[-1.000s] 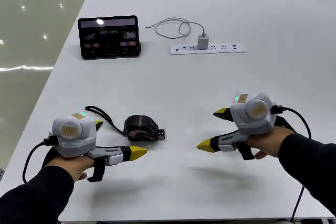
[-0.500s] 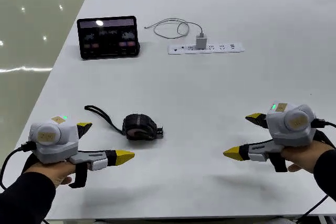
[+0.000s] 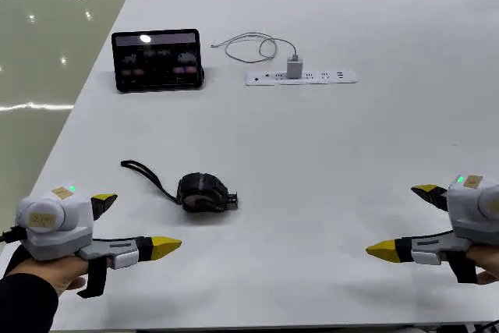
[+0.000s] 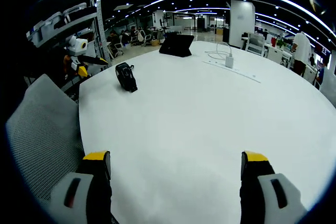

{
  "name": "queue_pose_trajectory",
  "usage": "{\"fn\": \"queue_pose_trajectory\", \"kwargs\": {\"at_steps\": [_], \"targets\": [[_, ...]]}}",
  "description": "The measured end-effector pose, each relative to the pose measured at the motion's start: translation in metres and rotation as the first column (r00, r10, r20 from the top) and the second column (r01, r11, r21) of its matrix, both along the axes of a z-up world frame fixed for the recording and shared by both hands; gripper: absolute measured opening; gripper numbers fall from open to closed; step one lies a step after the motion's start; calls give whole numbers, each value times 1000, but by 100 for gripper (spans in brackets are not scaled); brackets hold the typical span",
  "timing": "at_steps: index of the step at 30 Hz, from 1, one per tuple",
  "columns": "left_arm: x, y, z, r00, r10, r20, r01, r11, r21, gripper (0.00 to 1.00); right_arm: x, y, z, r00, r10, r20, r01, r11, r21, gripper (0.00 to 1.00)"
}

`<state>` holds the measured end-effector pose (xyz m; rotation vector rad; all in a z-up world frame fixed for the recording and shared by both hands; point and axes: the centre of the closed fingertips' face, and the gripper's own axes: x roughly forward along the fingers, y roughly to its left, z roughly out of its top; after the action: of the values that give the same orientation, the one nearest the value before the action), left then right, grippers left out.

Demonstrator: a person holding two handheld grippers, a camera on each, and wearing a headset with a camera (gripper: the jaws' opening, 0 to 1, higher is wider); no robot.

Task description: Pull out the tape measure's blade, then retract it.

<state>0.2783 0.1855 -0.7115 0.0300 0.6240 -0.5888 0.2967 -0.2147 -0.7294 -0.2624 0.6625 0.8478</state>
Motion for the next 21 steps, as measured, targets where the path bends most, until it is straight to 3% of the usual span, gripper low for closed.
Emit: {"fn": "queue_pose_trajectory", "kwargs": {"at_steps": [4, 7, 8, 11, 15, 21], "targets": [[-5, 5, 3, 1000, 4, -2, -4, 1000, -1, 100, -7, -18, 6, 1000, -16, 13, 17, 1000, -26, 100], [-7, 9, 6, 1000, -1, 3, 1, 1000, -1, 100, -12, -23, 11, 1000, -18, 14, 18, 1000, -23, 100], [-7, 11, 8, 1000, 6, 18, -6, 1000, -3, 100, -13, -26, 12, 1000, -18, 21, 19, 999, -32, 100], [-9, 15, 8, 1000, 16, 16, -16, 1000, -5, 100, -16, -27, 16, 999, -17, 29, 18, 999, -30, 100], [-7, 19, 9, 999, 24, 27, -24, 1000, 7, 100, -19, -27, 15, 999, -17, 36, 18, 999, -31, 100], [-5, 19, 12, 999, 29, 25, -30, 1000, 7, 100, -23, -32, 8, 999, -37, 9, 38, 999, -20, 100]]}}
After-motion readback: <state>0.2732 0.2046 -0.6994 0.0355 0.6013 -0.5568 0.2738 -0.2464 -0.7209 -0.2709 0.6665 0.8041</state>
